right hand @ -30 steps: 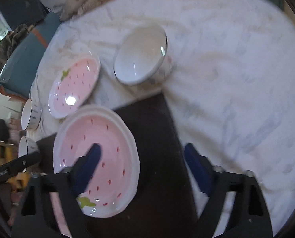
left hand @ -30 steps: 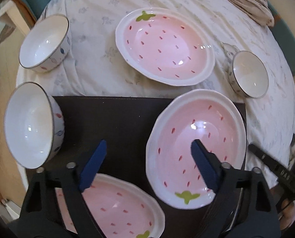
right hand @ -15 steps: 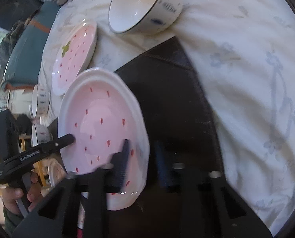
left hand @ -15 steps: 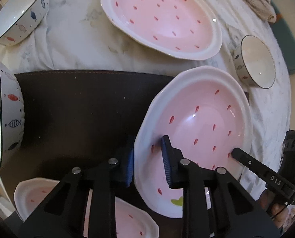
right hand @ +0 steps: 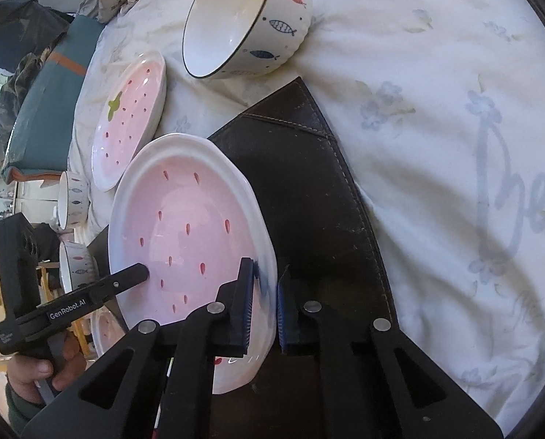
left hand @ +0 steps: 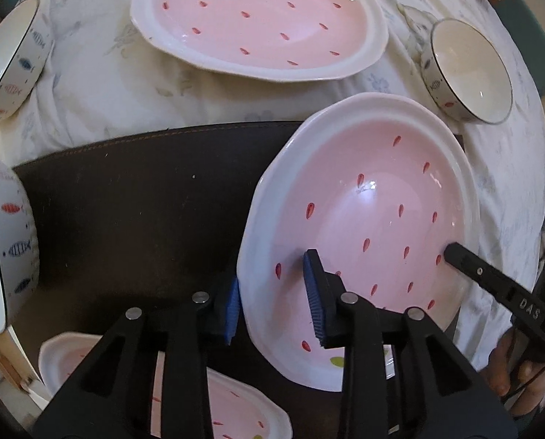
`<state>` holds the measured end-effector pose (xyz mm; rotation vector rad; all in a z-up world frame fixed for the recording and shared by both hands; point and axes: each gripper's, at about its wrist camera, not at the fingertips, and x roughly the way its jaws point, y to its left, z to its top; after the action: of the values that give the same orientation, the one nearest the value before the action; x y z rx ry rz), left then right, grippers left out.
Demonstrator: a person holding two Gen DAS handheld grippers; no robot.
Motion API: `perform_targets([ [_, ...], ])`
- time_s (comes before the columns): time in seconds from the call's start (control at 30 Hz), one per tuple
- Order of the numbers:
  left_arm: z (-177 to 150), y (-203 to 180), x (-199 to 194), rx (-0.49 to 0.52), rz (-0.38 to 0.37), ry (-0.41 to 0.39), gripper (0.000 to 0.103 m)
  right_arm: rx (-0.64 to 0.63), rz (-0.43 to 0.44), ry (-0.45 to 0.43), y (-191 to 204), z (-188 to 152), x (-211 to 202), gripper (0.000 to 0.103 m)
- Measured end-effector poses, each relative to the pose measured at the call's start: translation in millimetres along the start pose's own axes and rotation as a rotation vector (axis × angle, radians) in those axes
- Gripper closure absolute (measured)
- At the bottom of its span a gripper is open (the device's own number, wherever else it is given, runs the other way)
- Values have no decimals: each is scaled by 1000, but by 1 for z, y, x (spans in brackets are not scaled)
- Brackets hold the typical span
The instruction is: Organize plates and bowls
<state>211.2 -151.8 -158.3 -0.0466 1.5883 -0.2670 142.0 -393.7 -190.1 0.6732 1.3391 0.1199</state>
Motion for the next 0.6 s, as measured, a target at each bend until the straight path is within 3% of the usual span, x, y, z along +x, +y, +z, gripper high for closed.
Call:
perform_targets([
  [0.17,3,-6,4,38,-16,-16,77,-2,-2,0,-6,0,-1,85],
  [0.33,-11,14,-6,-5,-66,-55,79,-65,-44,-34,4,-6,-4,85],
  [0.6,-21,19,-23,-38,-106,-138,79,-103,8,-92,12,-19,-32,91],
])
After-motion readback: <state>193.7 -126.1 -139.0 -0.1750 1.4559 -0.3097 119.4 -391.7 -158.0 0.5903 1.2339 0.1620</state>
